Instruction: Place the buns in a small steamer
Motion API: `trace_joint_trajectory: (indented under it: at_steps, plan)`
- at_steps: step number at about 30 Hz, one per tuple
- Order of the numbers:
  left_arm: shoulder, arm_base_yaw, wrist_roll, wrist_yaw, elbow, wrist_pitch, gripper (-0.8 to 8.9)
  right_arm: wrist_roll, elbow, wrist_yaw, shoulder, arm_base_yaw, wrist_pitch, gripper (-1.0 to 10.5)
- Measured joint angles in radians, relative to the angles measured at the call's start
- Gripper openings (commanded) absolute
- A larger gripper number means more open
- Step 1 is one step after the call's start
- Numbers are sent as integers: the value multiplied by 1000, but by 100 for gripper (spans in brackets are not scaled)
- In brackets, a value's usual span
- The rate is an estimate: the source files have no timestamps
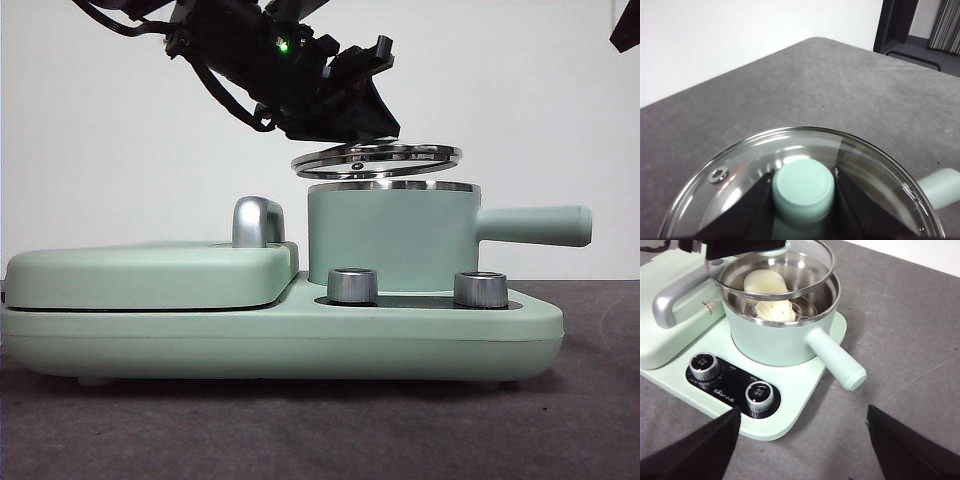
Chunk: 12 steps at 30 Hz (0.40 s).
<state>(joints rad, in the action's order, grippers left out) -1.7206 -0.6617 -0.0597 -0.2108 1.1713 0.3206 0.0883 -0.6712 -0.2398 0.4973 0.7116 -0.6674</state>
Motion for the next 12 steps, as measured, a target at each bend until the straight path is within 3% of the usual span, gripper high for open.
trace_joint_trajectory:
  at_steps: [12]
  plan:
    - [-27, -11, 0, 0, 0, 13, 11, 0, 0, 0, 0, 0, 0, 399]
